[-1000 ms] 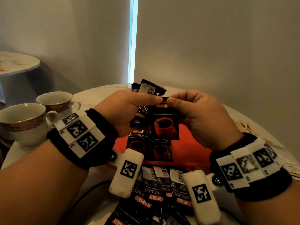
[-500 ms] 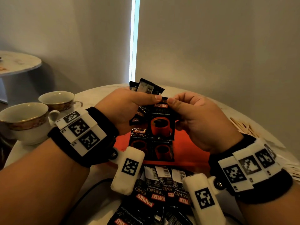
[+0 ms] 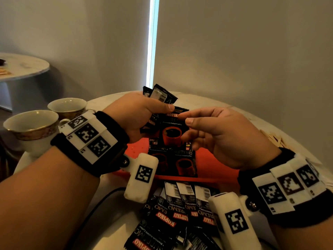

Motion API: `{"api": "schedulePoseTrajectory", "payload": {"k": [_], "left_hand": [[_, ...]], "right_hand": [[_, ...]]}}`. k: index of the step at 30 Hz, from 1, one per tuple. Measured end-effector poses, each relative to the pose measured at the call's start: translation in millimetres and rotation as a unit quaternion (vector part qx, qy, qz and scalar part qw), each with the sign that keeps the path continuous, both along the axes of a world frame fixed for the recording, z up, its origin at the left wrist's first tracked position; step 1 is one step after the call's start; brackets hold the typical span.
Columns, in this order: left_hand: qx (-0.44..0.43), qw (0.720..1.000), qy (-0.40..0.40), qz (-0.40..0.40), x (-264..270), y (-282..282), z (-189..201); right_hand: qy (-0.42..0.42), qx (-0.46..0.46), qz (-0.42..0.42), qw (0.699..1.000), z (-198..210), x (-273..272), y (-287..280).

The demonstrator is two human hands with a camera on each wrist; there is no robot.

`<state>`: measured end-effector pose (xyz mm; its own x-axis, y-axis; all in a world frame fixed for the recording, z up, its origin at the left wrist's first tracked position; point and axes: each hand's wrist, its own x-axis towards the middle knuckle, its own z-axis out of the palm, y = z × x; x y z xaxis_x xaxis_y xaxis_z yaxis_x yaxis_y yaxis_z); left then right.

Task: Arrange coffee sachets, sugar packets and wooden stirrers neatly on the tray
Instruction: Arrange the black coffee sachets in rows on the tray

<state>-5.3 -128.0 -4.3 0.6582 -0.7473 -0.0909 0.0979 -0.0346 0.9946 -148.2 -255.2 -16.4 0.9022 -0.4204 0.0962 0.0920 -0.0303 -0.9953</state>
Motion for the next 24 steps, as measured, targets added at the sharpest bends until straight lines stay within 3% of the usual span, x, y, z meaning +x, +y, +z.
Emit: {"api": "schedulePoseTrajectory", "payload": {"k": [12, 21, 24], "left_hand": [[0.026, 0.998, 0.013, -0.049, 10, 0, -2], [-0.013, 0.994, 0.062, -0.087, 19, -2, -8], [-0.022, 0.995, 0.081, -0.061, 23, -4, -8]], "right_hand": [[-0.030, 0.085, -0.007, 0.996, 1, 2, 1], [-0.032, 0.108, -0.021, 0.993, 2, 1, 2], [-0.040, 0.112, -0.022, 0.993, 2, 0, 2]]}}
